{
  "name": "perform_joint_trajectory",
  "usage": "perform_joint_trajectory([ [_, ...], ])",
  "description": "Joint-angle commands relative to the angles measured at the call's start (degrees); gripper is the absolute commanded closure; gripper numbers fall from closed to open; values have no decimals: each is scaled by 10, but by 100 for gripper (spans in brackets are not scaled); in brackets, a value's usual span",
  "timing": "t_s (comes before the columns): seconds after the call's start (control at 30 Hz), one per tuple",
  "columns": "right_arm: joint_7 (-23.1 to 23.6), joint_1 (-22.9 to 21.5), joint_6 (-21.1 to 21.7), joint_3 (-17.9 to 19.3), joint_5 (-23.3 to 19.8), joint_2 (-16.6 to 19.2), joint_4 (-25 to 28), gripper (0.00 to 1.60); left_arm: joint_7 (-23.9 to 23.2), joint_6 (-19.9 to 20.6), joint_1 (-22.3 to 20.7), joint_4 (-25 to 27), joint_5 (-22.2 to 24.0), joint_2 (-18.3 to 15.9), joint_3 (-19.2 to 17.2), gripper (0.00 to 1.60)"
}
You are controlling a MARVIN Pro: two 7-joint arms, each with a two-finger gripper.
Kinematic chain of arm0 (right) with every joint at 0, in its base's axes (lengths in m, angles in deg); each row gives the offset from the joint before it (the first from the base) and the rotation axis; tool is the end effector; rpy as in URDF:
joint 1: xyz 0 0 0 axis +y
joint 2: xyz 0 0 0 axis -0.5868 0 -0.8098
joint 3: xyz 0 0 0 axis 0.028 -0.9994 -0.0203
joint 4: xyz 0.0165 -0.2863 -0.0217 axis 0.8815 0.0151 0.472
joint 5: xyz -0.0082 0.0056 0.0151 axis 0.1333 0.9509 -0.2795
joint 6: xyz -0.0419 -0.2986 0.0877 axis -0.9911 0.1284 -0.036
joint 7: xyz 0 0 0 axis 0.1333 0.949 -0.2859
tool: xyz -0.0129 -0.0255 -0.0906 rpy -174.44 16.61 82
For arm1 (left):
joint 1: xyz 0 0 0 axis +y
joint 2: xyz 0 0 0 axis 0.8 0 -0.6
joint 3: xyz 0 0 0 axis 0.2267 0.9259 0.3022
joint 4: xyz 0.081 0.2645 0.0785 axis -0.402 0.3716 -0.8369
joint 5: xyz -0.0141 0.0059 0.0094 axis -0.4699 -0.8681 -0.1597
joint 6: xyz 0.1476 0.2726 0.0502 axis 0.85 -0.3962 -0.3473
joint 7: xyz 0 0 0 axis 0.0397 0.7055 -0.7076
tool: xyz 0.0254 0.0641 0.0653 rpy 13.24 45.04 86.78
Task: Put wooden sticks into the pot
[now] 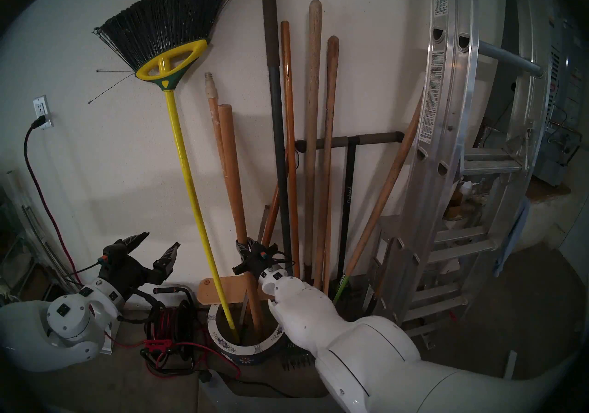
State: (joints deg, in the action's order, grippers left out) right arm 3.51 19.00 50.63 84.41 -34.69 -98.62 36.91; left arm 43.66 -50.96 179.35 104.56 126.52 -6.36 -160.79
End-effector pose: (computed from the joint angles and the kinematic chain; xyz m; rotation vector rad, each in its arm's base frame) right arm 0.4687 0.2161 -0.4219 -1.8131 -0.7112 -1.8967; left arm 0.2802 0.1046 -0.2510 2.2937 -0.3542 2.0431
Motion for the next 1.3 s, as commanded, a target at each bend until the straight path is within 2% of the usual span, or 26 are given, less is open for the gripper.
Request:
perform_joint_trajectory([
  [0.0,0,-18,-18,0,0,-13,3,160,0,-1,0,2,1,0,-1,0],
  [0.97,3,-27,-30,4,0,-18,-18,160,0,-1,0,2,1,0,-1,0],
  [1.0,3,-28,-31,5,0,-19,-19,0,0,-1,0,2,1,0,-1,0],
  [1.07,3,-28,-31,5,0,-19,-19,0,0,-1,0,2,1,0,-1,0],
  [1.1,-20,-18,-38,2,8,-7,-11,0,0,-1,0,2,1,0,-1,0],
  [1.13,-13,-9,-45,4,6,5,-2,160,0,-1,0,2,1,0,-1,0],
  [1.17,-3,0,-58,4,6,20,11,160,0,-1,0,2,1,0,-1,0],
  [1.27,7,8,-60,12,-1,37,22,160,0,-1,0,2,1,0,-1,0],
])
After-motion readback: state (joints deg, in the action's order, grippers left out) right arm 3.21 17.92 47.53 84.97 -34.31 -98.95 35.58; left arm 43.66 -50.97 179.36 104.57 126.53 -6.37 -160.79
